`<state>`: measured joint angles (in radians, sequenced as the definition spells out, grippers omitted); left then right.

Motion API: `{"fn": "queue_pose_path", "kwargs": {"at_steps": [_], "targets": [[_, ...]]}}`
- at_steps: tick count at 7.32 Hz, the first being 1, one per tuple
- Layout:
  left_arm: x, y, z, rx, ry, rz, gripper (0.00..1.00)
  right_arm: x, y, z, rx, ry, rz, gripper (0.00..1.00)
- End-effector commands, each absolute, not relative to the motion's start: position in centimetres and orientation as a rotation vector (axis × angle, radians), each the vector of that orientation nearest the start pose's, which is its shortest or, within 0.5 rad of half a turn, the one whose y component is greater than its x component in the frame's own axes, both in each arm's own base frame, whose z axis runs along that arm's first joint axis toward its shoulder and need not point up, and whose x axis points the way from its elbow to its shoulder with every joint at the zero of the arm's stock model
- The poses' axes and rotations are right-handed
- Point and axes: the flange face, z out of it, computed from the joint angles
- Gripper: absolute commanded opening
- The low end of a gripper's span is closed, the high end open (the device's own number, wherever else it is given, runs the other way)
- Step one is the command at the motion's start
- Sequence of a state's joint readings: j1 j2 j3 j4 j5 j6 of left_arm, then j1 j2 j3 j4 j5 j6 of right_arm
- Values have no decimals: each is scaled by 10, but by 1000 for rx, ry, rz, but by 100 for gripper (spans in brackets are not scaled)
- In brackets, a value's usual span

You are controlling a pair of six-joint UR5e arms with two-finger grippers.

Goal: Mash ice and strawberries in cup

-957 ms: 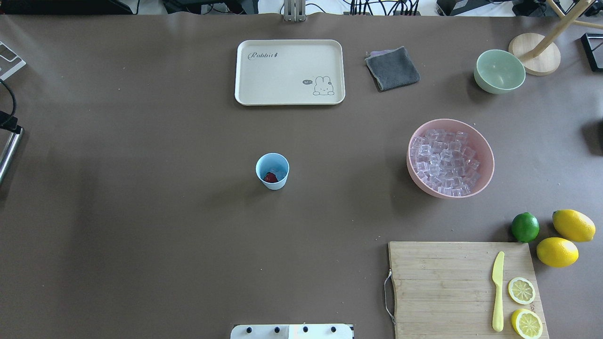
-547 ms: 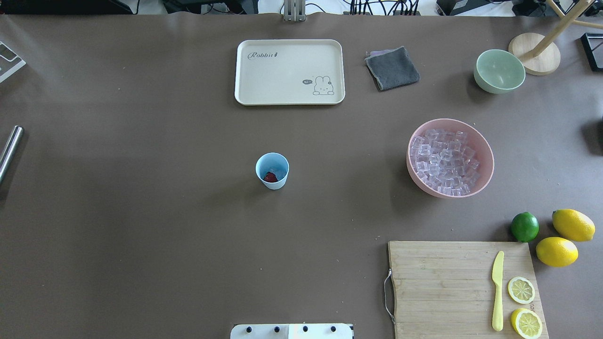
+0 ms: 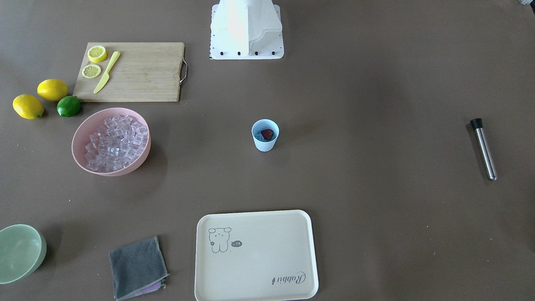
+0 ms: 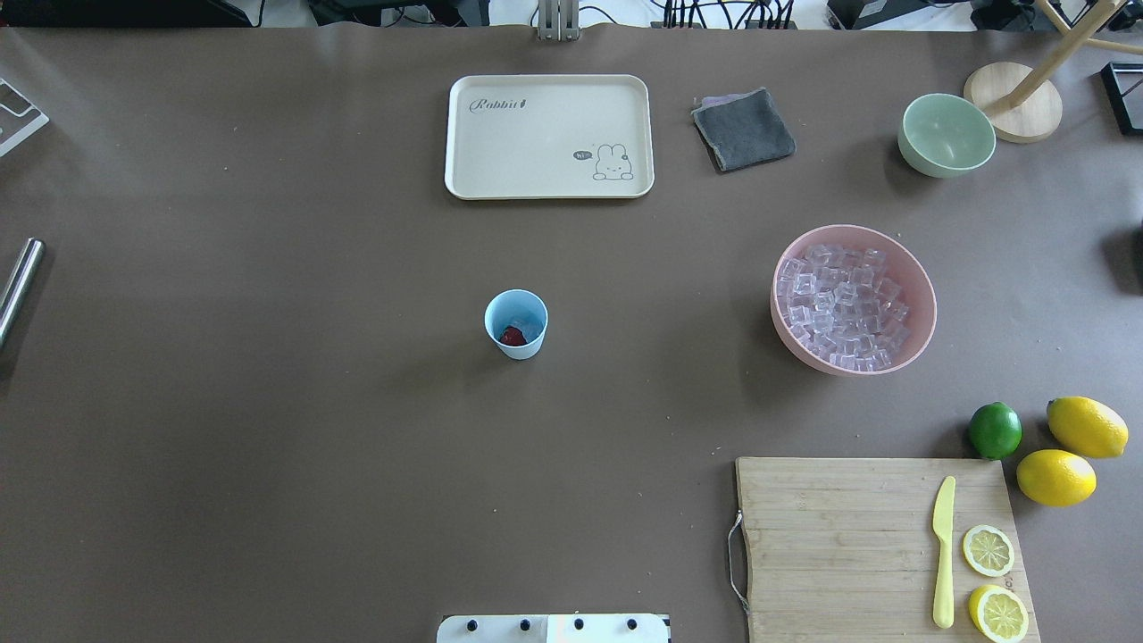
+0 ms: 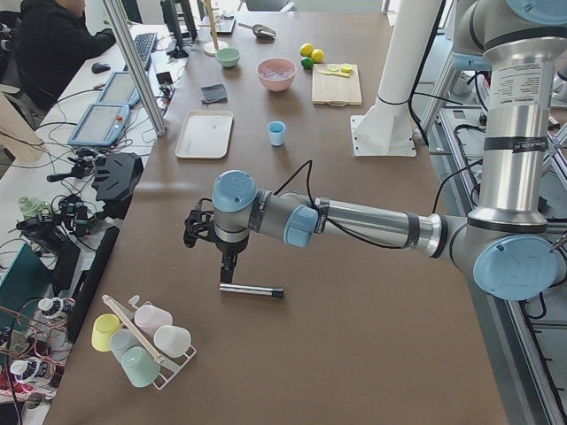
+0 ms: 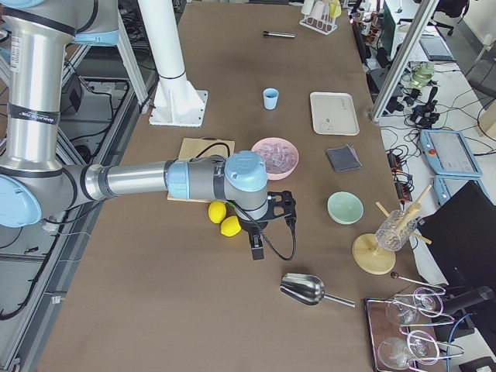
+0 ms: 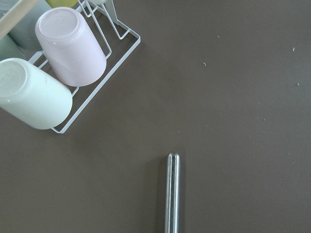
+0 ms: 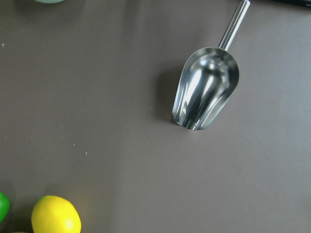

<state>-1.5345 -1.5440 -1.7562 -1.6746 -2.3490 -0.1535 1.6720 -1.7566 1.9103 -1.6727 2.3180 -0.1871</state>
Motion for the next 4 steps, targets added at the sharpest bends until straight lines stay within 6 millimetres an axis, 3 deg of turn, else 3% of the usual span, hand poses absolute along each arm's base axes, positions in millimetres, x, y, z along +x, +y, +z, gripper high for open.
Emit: {"fn": "queue_pose_path", "kwargs": {"at_steps": [1, 3, 4], "targets": [[-49, -496, 579, 160, 768, 42, 98, 106, -402, 588, 154, -737, -100, 99], [-50, -504, 584, 172, 764, 44, 98, 107, -404, 589, 153, -737, -100, 99], [-57, -504, 608, 128, 763, 4, 98, 106, -403, 590, 150, -739, -99, 99]]}}
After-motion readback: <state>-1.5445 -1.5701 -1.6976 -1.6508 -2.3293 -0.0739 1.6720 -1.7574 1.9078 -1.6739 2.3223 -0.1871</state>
